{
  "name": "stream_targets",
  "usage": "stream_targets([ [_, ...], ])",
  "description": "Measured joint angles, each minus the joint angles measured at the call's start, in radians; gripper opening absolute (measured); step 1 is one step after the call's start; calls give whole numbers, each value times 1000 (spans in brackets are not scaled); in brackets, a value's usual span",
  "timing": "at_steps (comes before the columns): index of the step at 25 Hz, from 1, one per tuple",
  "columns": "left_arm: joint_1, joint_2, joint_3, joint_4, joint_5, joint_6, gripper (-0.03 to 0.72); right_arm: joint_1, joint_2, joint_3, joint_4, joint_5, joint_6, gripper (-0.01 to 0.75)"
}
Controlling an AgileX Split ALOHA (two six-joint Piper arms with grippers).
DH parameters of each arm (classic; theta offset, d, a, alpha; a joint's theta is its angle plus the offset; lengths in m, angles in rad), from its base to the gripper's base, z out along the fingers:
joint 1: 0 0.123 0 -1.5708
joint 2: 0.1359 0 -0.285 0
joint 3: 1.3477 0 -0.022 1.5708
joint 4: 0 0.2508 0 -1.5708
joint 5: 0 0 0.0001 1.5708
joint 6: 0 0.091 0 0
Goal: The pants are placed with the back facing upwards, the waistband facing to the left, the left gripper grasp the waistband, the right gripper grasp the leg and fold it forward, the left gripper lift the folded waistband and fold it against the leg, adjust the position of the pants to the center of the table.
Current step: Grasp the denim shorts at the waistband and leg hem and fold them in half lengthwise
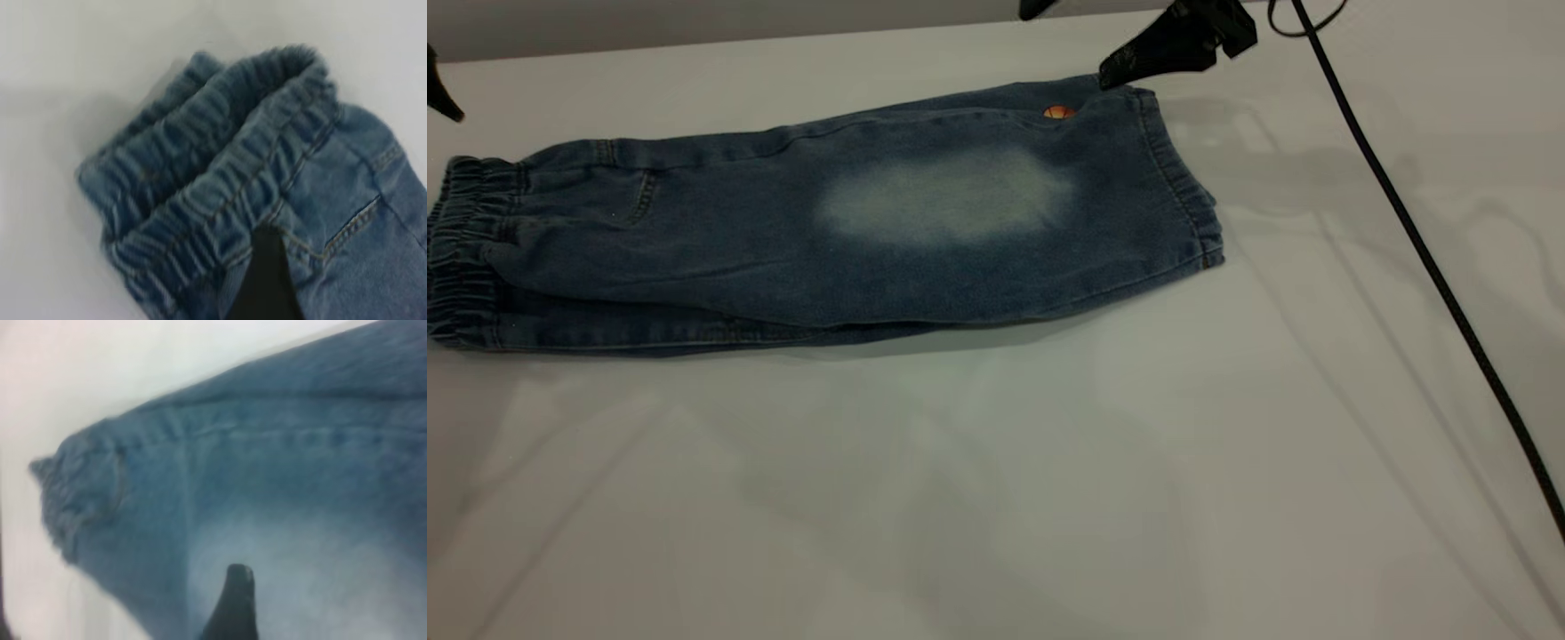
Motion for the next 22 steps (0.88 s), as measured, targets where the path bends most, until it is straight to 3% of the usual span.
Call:
stream_targets([
  [6,76,-31,-22,-12,80,316,523,0,-9,0,24,163,-69,548],
  [12,237,-29,-22,7,215,512,523,0,-9,0,25,282,-81,506],
  [17,405,21,-22,156,374,497,524,0,-7,0,29,285,-76,505],
  [22,479,106,-27,392,468,380,524,1,-7,0,29,295,-75,505],
])
